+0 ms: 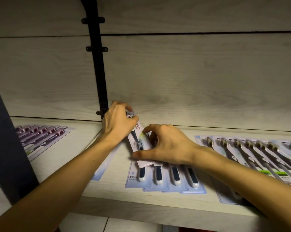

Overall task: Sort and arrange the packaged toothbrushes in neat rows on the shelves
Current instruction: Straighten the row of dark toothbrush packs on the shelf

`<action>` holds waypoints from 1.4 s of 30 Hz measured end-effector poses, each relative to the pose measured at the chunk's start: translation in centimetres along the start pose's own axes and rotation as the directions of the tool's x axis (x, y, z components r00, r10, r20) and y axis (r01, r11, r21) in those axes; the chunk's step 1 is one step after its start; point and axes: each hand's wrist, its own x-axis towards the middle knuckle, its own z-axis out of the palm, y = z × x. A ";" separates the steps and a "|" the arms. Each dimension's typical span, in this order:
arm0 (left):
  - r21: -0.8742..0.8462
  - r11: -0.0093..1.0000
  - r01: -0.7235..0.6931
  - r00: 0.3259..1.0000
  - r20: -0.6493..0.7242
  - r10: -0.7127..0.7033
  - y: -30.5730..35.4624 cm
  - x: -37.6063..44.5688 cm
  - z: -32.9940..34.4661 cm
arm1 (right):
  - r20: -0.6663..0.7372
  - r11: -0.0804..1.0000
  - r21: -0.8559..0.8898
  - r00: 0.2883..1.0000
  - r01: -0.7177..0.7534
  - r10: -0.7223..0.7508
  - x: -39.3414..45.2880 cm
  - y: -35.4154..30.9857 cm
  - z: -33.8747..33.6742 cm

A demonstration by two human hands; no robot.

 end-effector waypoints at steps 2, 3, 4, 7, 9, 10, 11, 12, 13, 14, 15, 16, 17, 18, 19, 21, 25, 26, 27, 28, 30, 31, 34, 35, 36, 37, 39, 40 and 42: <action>0.023 1.000 0.009 1.000 0.019 -0.009 -0.3 0.3 -0.1 | 0.023 0.998 0.035 0.999 -0.050 0.049 0.2 0.5 -0.7; 0.029 0.999 0.016 0.999 0.030 -0.017 -0.6 0.5 -0.2 | 0.025 0.997 0.048 0.998 -0.060 0.059 0.3 1.0 -1.1; 0.033 0.999 0.020 0.999 0.037 -0.021 -0.7 0.7 -0.3 | 0.031 0.995 0.080 0.998 -0.065 0.063 0.5 1.5 -1.4; 0.068 0.997 0.037 0.999 0.036 -0.039 -0.8 1.0 -0.5 | -0.001 0.976 0.209 0.998 -0.061 0.062 1.4 3.7 -2.3; 0.061 0.998 0.028 0.998 0.048 -0.031 -0.8 1.3 -0.8 | 0.005 0.933 0.356 0.998 -0.055 0.057 1.9 5.1 -2.9; 0.014 1.000 -0.001 0.996 0.091 0.000 -0.8 1.3 -0.9 | 0.020 0.903 0.426 0.998 -0.056 0.053 2.1 5.8 -3.2; -0.091 0.995 -0.030 0.983 0.175 0.045 -0.8 1.4 -1.0 | 0.033 0.876 0.479 0.998 -0.059 0.050 2.2 6.3 -3.4; -0.231 0.972 -0.034 0.951 0.292 0.103 -0.8 1.4 -1.2 | 0.042 0.855 0.514 0.998 -0.065 0.050 2.3 6.8 -3.6; -0.350 0.937 -0.017 0.896 0.410 0.169 -0.6 1.2 -1.3 | 0.050 0.842 0.536 0.998 -0.068 0.049 2.3 7.1 -3.8; -0.423 0.906 -0.004 0.827 0.508 0.241 -0.5 1.0 -1.4 | 0.057 0.832 0.550 0.997 -0.070 0.047 2.4 7.5 -3.8; -0.461 0.887 -0.003 0.760 0.575 0.302 -0.4 0.7 -1.4 | 0.065 0.825 0.561 0.997 -0.074 0.045 2.4 7.8 -3.8; -0.469 0.883 -0.002 0.714 0.618 0.330 -0.4 0.6 -1.3 | 0.072 0.819 0.568 0.996 -0.079 0.046 2.4 8.1 -3.9; -0.462 0.887 -0.001 0.693 0.639 0.334 -0.4 0.6 -1.3 | 0.080 0.815 0.573 0.996 -0.084 0.046 2.5 8.3 -3.9; -0.456 0.890 0.003 0.693 0.642 0.327 -0.5 0.6 -1.2 | 0.083 0.816 0.572 0.996 -0.085 0.045 2.5 8.4 -3.9; -0.459 0.888 0.013 0.708 0.632 0.316 -0.5 0.7 -1.2 | 0.079 0.819 0.568 0.996 -0.080 0.043 2.5 8.6 -3.8; -0.454 0.891 0.020 0.746 0.600 0.290 -0.6 0.8 -1.2 | 0.046 0.831 0.553 0.998 -0.065 0.048 2.4 8.5 -3.6; -0.330 0.940 -0.084 0.794 0.548 0.263 -0.2 0.4 -1.1 | -0.114 0.968 0.252 0.993 0.010 0.019 2.5 8.0 -2.5; -0.289 0.952 -0.104 0.807 0.535 0.251 0.0 0.3 -1.2 | -0.124 0.985 0.174 0.992 -0.001 0.023 2.6 7.9 -2.2; -0.238 0.963 -0.129 0.819 0.521 0.238 0.1 0.3 -1.3 | -0.118 0.990 0.142 0.992 -0.026 0.043 2.6 7.7 -2.0; -0.177 0.971 -0.164 0.831 0.505 0.232 0.2 0.3 -1.4 | -0.103 0.990 0.134 0.993 -0.051 0.065 2.6 7.7 -1.8; -0.060 0.968 -0.242 0.851 0.466 0.242 0.3 0.3 -1.7 | -0.088 0.989 0.127 0.992 -0.075 0.087 2.6 7.6 -1.5; -0.020 0.963 -0.269 0.860 0.444 0.250 0.2 0.4 -1.8 | -0.091 0.989 0.127 0.992 -0.080 0.092 2.5 7.7 -1.4; 0.035 0.953 -0.299 0.880 0.397 0.261 0.0 0.7 -2.3 | -0.082 0.991 0.115 0.993 -0.072 0.081 2.5 7.7 -1.2; 0.041 0.953 -0.299 0.887 0.381 0.262 0.0 0.8 -2.4 | -0.054 0.991 0.110 0.996 -0.070 0.076 2.5 7.6 -1.2; 0.046 0.953 -0.299 0.894 0.362 0.263 0.1 1.0 -2.5 | -0.017 0.992 0.108 0.997 -0.071 0.073 2.5 7.5 -1.1; 0.057 0.952 -0.300 0.901 0.346 0.263 0.2 1.1 -2.5 | 0.018 0.992 0.105 0.997 -0.072 0.070 2.5 7.4 -1.0; 0.120 0.942 -0.313 0.902 0.349 0.255 0.2 1.3 -2.5 | 0.058 0.996 0.066 0.997 -0.061 0.057 2.5 7.3 -0.8; 0.171 0.931 -0.323 0.893 0.382 0.240 0.0 1.3 -2.6 | 0.064 0.998 0.043 0.997 -0.052 0.049 2.5 7.2 -0.8; 0.253 0.909 -0.330 0.859 0.480 0.178 -0.5 1.3 -2.6 | 0.062 0.999 0.014 0.997 -0.040 0.039 2.4 7.1 -0.7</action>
